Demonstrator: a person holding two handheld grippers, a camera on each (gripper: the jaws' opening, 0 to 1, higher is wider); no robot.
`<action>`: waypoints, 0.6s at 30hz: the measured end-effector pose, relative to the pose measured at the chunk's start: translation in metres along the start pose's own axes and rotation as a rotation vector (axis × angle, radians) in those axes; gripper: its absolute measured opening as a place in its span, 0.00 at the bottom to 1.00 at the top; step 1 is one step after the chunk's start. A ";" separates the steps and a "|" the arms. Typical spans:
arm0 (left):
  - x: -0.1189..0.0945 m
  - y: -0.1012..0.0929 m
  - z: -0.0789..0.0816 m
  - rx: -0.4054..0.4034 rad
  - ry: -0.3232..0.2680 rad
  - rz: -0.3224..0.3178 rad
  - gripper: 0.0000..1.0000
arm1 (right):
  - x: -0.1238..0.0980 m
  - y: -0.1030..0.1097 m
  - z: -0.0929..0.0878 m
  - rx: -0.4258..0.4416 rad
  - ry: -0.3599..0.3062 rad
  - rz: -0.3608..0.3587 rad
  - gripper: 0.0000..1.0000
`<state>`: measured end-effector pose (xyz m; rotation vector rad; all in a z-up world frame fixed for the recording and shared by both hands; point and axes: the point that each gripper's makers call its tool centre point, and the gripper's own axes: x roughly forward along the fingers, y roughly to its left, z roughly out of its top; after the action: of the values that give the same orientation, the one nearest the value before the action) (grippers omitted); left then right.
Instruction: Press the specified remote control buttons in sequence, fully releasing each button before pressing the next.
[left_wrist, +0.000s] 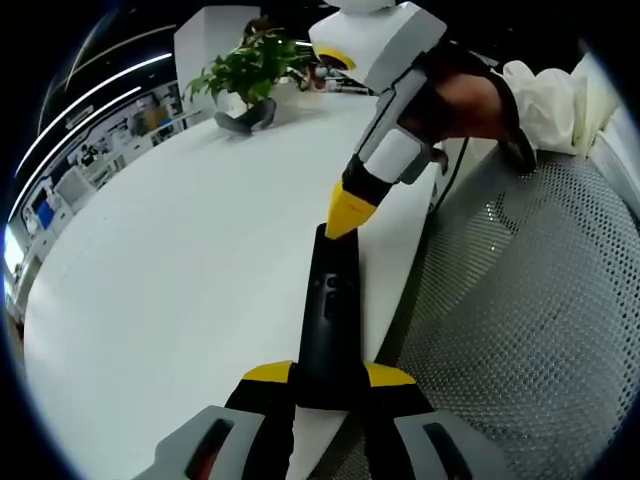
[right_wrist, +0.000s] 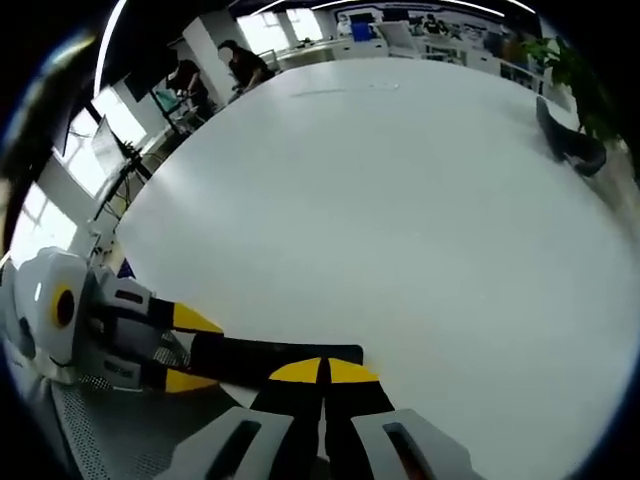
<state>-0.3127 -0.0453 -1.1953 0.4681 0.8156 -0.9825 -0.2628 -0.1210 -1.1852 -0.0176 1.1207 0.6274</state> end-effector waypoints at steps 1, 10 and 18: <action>0.000 0.000 0.000 0.000 0.000 0.000 0.24 | 0.000 0.001 0.000 -0.002 0.000 -0.001 0.00; 0.000 0.000 0.000 0.001 0.000 0.000 0.24 | -0.001 0.001 0.000 -0.012 0.008 -0.008 0.00; 0.000 0.000 0.000 0.002 0.000 0.000 0.24 | -0.001 0.002 -0.001 -0.058 0.017 -0.023 0.00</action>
<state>-0.3133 -0.0449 -1.1953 0.4695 0.8150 -0.9832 -0.2642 -0.1201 -1.1844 -0.0861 1.1173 0.6399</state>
